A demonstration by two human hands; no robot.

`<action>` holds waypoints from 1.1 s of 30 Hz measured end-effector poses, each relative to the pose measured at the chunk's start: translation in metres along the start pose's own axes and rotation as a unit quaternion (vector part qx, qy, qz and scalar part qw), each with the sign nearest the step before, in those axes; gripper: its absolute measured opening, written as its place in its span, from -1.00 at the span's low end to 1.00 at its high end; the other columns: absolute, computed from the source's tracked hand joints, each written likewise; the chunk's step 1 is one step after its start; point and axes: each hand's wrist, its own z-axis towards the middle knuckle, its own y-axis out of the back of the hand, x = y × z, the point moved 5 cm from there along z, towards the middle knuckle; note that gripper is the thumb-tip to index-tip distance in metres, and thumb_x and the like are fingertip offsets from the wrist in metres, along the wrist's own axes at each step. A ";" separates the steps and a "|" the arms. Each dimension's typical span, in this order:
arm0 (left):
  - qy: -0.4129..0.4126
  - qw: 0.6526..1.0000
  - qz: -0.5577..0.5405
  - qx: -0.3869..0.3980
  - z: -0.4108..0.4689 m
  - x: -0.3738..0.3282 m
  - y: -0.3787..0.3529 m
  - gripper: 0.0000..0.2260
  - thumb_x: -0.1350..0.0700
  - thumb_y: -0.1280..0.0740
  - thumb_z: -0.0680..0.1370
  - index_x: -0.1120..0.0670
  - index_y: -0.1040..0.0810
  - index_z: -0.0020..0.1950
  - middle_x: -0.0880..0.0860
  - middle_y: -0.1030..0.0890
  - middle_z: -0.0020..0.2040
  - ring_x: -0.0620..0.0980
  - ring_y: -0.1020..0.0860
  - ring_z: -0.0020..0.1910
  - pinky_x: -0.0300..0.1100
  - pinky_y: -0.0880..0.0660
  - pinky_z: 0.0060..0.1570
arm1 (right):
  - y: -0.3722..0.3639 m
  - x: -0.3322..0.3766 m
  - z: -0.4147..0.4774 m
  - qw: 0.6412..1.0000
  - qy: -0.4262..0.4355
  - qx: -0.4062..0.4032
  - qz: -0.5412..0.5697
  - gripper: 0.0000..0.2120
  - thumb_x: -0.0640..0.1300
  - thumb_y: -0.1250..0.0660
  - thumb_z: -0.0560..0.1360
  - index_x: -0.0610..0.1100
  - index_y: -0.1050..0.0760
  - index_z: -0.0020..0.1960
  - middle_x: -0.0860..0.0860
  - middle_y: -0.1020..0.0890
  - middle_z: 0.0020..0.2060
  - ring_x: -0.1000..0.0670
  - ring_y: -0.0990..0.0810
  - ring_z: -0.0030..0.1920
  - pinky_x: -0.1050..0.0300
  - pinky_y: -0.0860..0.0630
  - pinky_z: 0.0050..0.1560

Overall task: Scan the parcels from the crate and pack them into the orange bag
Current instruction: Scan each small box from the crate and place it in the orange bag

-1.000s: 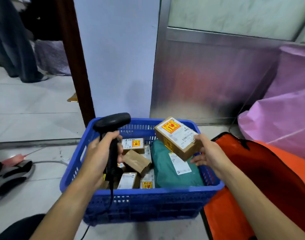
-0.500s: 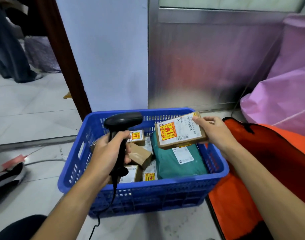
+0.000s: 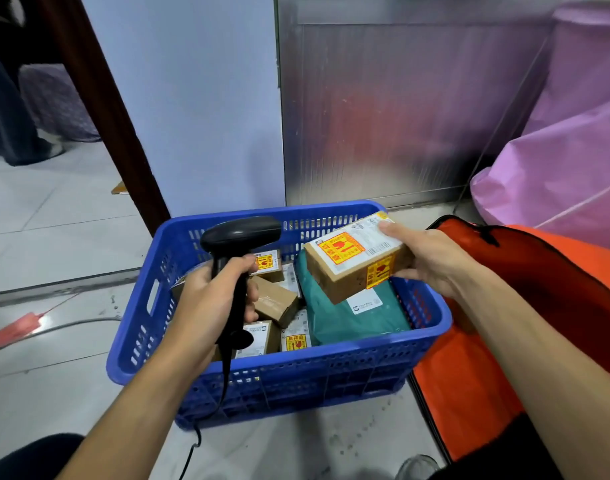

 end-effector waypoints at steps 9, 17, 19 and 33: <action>-0.010 0.997 0.053 0.047 -0.009 -0.004 -0.010 -0.74 0.04 -0.36 0.63 0.25 -0.57 0.11 0.12 -0.59 -0.32 0.07 -0.46 -0.45 0.07 -0.43 -0.17 | -0.015 0.006 -0.005 0.998 0.011 0.055 -0.028 -0.87 -0.27 -0.48 0.52 -0.27 -0.64 0.05 -0.09 -0.78 -0.09 -0.03 -0.76 -0.01 0.07 -0.63 0.16; -0.027 0.987 0.112 0.109 -0.017 0.003 -0.022 -0.79 0.06 -0.37 0.62 0.21 -0.59 0.08 0.13 -0.61 -0.31 0.09 -0.47 -0.45 0.06 -0.45 -0.23 | -0.008 0.005 -0.001 0.997 0.032 0.001 -0.076 -0.82 -0.11 -0.45 0.57 -0.21 -0.65 0.08 -0.02 -0.78 -0.14 0.01 -0.72 0.02 0.09 -0.63 0.05; -0.030 0.987 0.114 0.106 -0.017 0.004 -0.024 -0.80 0.06 -0.37 0.63 0.21 -0.59 0.07 0.13 -0.61 -0.31 0.09 -0.47 -0.46 0.06 -0.45 -0.22 | -0.007 0.005 -0.001 0.996 0.033 0.006 -0.079 -0.82 -0.11 -0.40 0.59 -0.22 -0.64 0.07 -0.01 -0.78 -0.17 0.01 -0.72 0.01 0.09 -0.63 0.05; -0.031 0.987 0.124 0.100 -0.014 0.007 -0.023 -0.80 0.04 -0.36 0.63 0.19 -0.60 0.06 0.10 -0.61 -0.32 0.08 -0.47 -0.43 -0.04 -0.45 -0.29 | -0.014 0.007 -0.001 0.989 0.081 0.050 -0.117 -0.75 0.02 -0.39 0.60 -0.12 -0.65 0.16 0.00 -0.78 -0.09 -0.02 -0.72 0.09 -0.02 -0.62 0.22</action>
